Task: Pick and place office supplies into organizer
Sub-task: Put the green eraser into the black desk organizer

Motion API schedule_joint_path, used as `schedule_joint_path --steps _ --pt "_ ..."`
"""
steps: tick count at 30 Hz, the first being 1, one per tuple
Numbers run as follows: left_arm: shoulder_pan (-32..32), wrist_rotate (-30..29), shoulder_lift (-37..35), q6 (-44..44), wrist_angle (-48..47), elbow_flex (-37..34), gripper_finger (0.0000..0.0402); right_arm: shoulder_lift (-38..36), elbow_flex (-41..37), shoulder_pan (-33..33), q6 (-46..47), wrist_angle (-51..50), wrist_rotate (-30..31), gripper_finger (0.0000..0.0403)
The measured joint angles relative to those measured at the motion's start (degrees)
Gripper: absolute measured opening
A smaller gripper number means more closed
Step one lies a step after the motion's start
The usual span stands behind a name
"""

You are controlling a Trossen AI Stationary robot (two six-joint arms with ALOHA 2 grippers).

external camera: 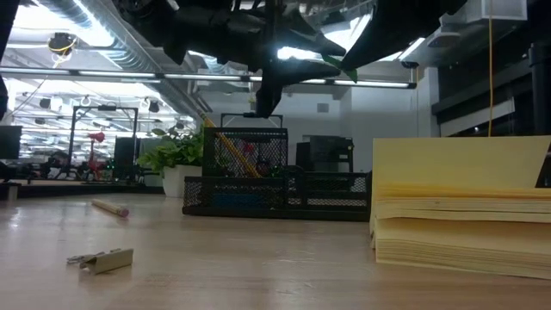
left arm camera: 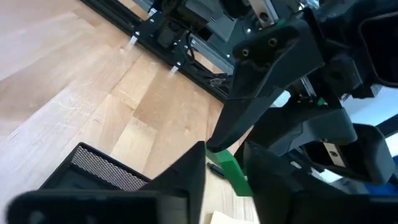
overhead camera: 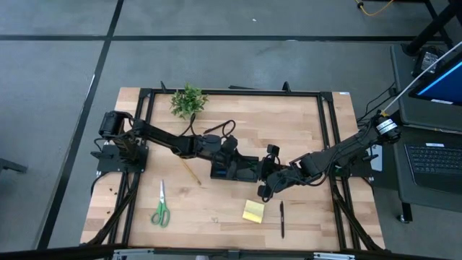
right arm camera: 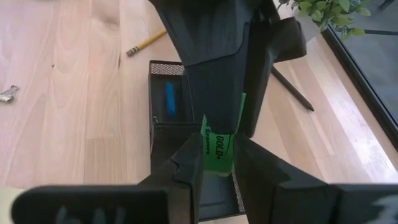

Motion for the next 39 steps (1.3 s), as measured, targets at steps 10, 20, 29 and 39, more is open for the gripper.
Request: schedule_joint_path --steps 10,20,29,39 --pt "-0.42 2.34 0.00 1.85 -0.53 -0.02 0.0014 0.00 0.00 0.07 0.00 0.24 -0.31 0.0084" --pt "-0.45 3.35 0.00 6.03 -0.59 -0.02 0.0012 0.00 0.00 0.07 0.00 0.26 -0.22 0.0084" --pt "0.32 4.79 -2.20 9.30 -2.49 -0.46 0.0012 0.00 0.79 0.01 -3.47 -0.23 0.19 0.0084" --pt "-0.54 2.04 -9.59 18.15 -15.07 -0.44 0.0012 0.00 5.78 -0.01 -5.85 -6.79 4.11 0.0084"
